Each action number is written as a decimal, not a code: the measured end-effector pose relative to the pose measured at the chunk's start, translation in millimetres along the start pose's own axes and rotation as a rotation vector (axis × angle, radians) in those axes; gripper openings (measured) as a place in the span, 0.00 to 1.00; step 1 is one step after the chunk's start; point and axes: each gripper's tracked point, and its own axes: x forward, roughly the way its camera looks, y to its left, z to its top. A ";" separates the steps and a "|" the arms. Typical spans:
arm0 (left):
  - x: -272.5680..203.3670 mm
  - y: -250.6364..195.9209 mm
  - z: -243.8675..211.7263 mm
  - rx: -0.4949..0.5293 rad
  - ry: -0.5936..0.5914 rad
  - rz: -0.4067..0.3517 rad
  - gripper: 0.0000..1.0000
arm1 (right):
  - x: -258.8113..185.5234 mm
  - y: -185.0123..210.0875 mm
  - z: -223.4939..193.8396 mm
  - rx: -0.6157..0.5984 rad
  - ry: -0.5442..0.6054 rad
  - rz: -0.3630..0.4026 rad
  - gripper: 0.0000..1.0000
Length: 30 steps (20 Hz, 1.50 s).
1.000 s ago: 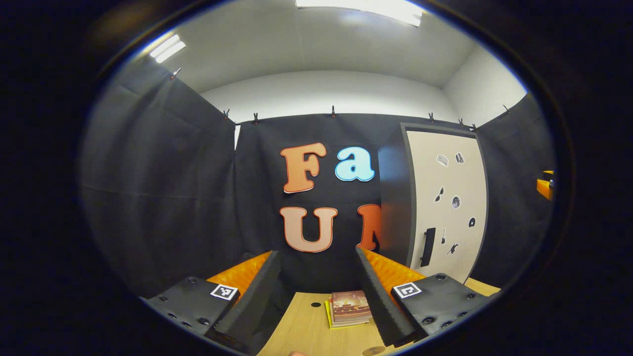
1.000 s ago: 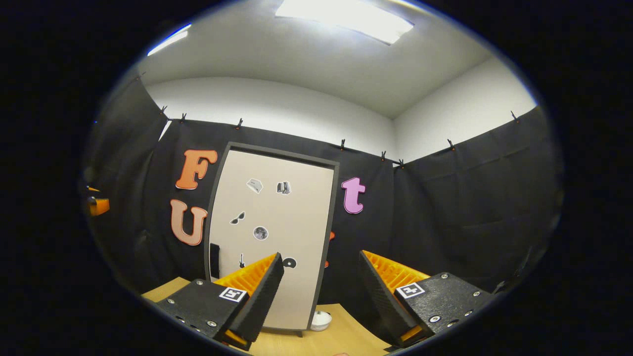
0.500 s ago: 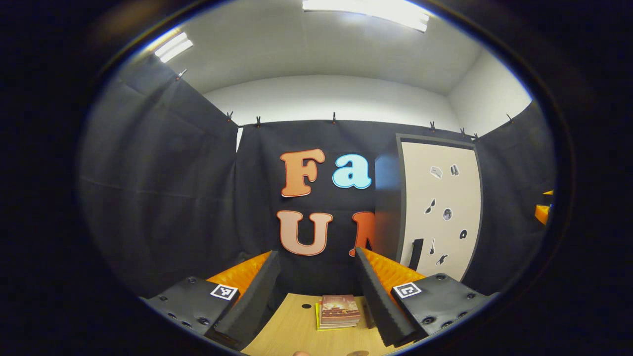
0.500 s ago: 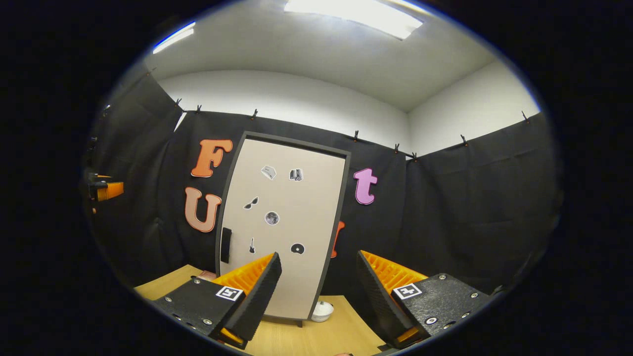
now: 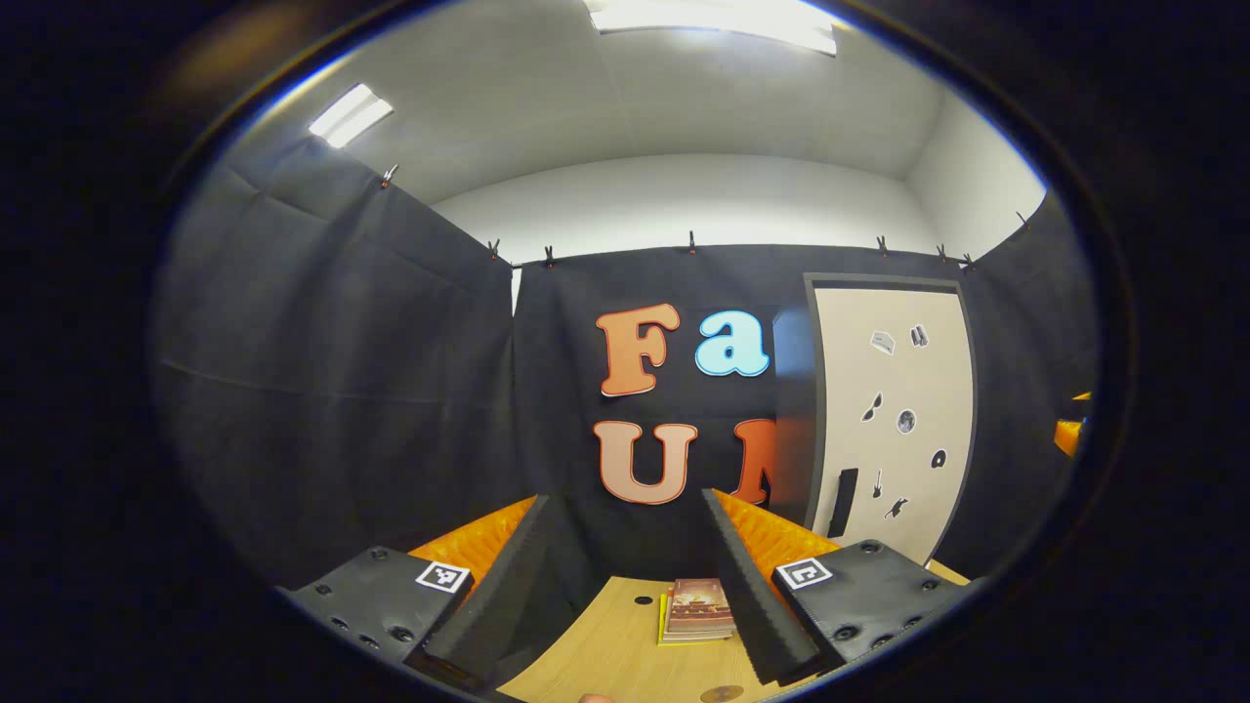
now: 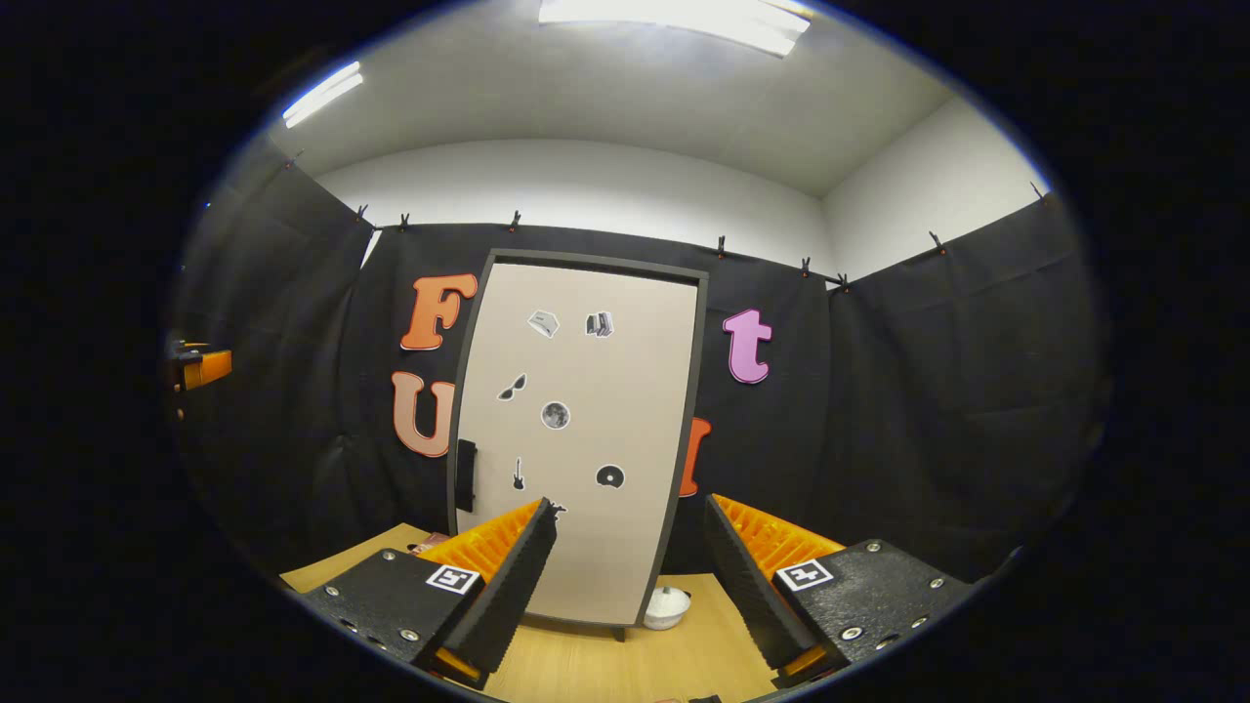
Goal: Open the cabinet door with the right hand, grasp the bottle in the cabinet with the left hand and place it on the coaster, then close the cabinet door with the right hand.
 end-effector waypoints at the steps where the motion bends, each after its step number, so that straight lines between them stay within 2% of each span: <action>1: -1.7 2.3 0.8 0.002 -0.001 0.006 0.98 | 2.5 4.5 -1.7 0.010 0.002 0.007 0.95; 6: -2.6 9.9 -5.7 0.008 0.019 0.004 0.98 | 31.3 50.9 -11.6 0.028 0.010 0.049 0.95; 10: 2.3 20.1 -8.5 0.021 0.017 -0.016 0.98 | 63.8 108.5 -22.0 0.058 0.026 0.088 0.95; 19: 33.1 63.2 -24.5 0.023 0.014 -0.044 0.98 | 181.3 218.2 -60.3 0.059 0.047 0.102 0.95; 24: 53.4 89.2 -42.5 0.026 0.035 -0.049 0.98 | 235.9 254.9 -94.2 0.055 0.083 0.093 0.95; 28: 64.0 106.6 -59.7 0.035 0.055 -0.048 0.98 | 265.3 258.1 -112.8 0.055 0.118 0.045 0.93; 30: 67.6 112.8 -67.9 0.034 0.067 -0.048 0.98 | 277.7 254.1 -122.5 0.077 0.144 0.024 0.88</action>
